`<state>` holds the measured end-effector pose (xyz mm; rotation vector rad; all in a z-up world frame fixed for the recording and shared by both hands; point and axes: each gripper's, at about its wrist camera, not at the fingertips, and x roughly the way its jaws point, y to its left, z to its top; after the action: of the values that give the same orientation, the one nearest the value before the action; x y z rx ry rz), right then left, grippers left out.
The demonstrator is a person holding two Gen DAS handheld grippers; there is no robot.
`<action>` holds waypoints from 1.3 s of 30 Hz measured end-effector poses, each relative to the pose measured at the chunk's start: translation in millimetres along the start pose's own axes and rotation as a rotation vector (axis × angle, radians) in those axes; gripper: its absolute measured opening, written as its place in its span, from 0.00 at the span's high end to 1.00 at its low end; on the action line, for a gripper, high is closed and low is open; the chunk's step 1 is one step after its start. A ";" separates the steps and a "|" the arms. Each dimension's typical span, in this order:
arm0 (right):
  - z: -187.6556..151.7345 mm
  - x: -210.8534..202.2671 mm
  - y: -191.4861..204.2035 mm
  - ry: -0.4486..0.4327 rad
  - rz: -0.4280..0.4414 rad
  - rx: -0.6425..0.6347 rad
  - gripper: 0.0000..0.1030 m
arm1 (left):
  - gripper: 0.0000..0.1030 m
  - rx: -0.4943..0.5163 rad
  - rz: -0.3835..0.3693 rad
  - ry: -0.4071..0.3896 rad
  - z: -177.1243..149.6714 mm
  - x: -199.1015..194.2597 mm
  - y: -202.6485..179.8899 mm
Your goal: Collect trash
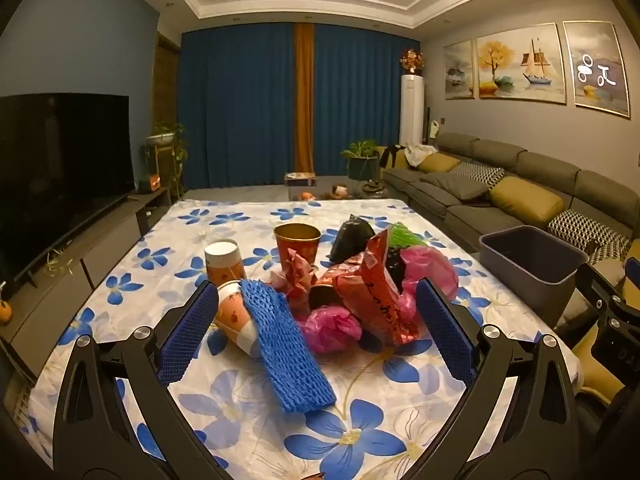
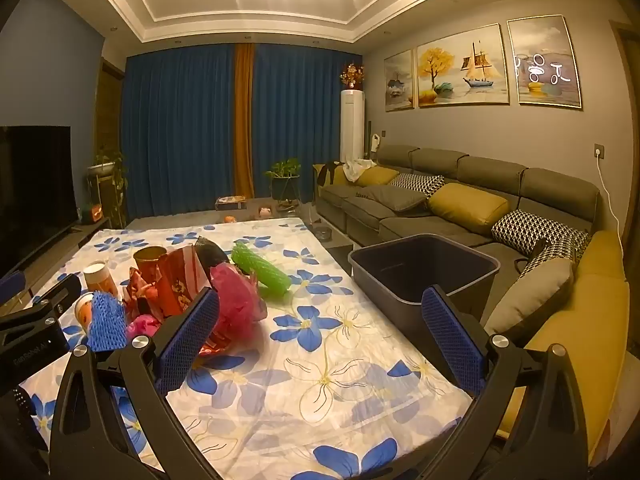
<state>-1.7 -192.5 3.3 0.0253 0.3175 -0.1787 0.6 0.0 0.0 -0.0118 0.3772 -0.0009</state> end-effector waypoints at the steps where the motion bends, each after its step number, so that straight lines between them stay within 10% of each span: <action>1: 0.2 0.1 0.2 0.003 -0.001 -0.004 0.05 | 0.06 0.006 0.000 -0.003 0.0 -0.1 -0.4; 39: 1.9 -4.6 -1.5 -0.022 0.002 0.005 0.05 | 0.06 -0.016 -0.004 -0.014 -0.9 -1.2 4.8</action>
<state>-5.7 -193.3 6.6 0.0289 0.2954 -0.1780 -0.9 4.8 -0.4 -0.0289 0.3629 -0.0016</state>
